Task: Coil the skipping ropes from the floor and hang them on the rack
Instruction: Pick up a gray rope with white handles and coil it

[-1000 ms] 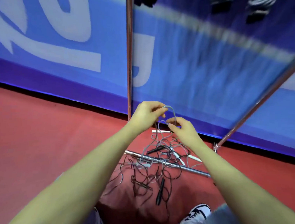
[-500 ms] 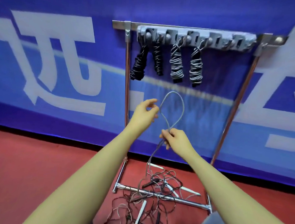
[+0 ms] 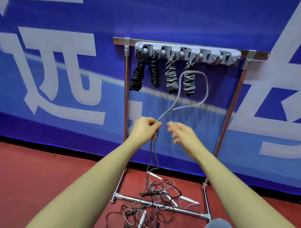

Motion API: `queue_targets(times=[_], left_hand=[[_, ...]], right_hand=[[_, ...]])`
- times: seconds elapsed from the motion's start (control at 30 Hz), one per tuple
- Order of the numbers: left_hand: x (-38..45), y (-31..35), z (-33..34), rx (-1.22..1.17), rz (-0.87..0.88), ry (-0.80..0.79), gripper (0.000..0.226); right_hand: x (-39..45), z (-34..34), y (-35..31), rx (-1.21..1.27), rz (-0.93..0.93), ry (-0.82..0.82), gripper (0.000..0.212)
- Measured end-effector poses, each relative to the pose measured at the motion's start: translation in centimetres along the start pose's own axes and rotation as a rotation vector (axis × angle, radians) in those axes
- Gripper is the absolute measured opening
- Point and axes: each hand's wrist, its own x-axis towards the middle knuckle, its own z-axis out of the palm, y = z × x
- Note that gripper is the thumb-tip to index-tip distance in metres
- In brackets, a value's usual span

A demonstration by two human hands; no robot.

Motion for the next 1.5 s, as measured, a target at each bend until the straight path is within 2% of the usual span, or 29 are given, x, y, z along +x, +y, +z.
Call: queue_targets(times=[0.07,0.13,0.23,0.33,0.43,0.5,0.53,0.6,0.67,0.77,0.83,0.9,0.97,1.03,1.1,1.17,1.2,1.23,1.3,1.37,1.43,1.5], left_hand=[[0.6,1.4,-0.3,-0.076,0.016,0.037,0.025],[1.2,2.7,-0.4,-0.163,0.021,0.059,0.028],[1.8,4.3,-0.9,-0.216,0.010,0.062,0.025],[2.3,4.7,-1.5,-0.233,-0.023,0.054,0.031],[1.9,3.7,-1.4,-0.248,-0.154,-0.022,0.037],[0.8,2.2,-0.7,-0.265,-0.223,-0.100,0.028],[0.2,1.3,-0.3,-0.174,-0.220,-0.145,0.023],[-1.1,-0.8,0.8,0.080,-0.150,-0.262,0.028],[-2.0,-2.2,1.8,0.169,-0.066,-0.352,0.032],[-2.1,-2.6,2.8,0.058,-0.010,-0.283,0.005],[-1.4,-2.3,3.0,0.059,0.012,-0.173,0.022],[-0.9,-1.6,2.6,0.064,0.037,-0.125,0.023],[-0.3,-0.9,2.2,0.035,0.047,-0.090,0.024],[0.5,0.0,1.7,-0.015,0.064,-0.082,0.026],[1.3,1.0,1.5,-0.048,0.092,-0.097,0.024],[1.9,2.2,1.3,-0.084,0.105,-0.104,0.022],[2.1,2.8,1.3,-0.103,0.107,-0.091,0.022],[2.2,3.2,1.1,-0.127,0.107,-0.072,0.023],[2.6,3.5,1.0,-0.210,0.058,-0.043,0.024],[2.6,3.0,1.0,-0.258,-0.047,-0.045,0.023],[1.8,1.7,1.3,-0.186,-0.111,-0.060,0.018],[0.4,0.0,1.9,-0.011,-0.112,-0.116,0.016]], right_hand=[[-1.0,0.4,1.8,-0.305,0.058,-0.154,0.020],[-1.8,1.3,3.2,-0.396,0.117,-0.263,0.030],[-2.0,2.7,3.3,-0.353,0.066,-0.205,0.016],[-1.3,3.1,2.7,-0.431,0.021,-0.104,0.027],[-1.0,2.8,1.7,-0.210,0.034,-0.015,0.031],[-0.7,2.4,0.9,-0.007,0.022,0.061,0.031],[-0.4,2.2,0.5,0.061,0.008,0.084,0.030],[0.3,1.7,-0.6,0.143,-0.017,0.084,0.030],[0.8,1.5,-1.7,0.216,-0.033,0.057,0.030],[1.1,1.2,-3.1,0.369,-0.044,0.041,0.029],[1.2,0.6,-3.4,0.454,-0.047,0.065,0.030],[1.4,-0.1,-2.8,0.479,-0.042,0.079,0.032],[1.3,-0.5,-1.4,0.384,0.026,0.060,0.030],[0.6,-0.6,0.5,0.074,0.104,-0.019,0.015],[-0.3,-0.1,2.6,-0.261,0.126,-0.169,0.018],[-0.9,0.8,4.1,-0.369,0.108,-0.235,0.013],[-1.0,1.1,4.4,-0.379,0.085,-0.215,0.006],[-0.9,1.4,4.5,-0.386,0.057,-0.171,0.009],[-0.4,1.7,4.3,-0.341,0.026,-0.075,0.024],[0.1,1.8,3.5,-0.208,0.006,-0.006,0.029],[0.5,1.6,2.5,-0.052,-0.030,0.064,0.030],[1.1,1.4,1.3,0.140,-0.053,0.123,0.030]])
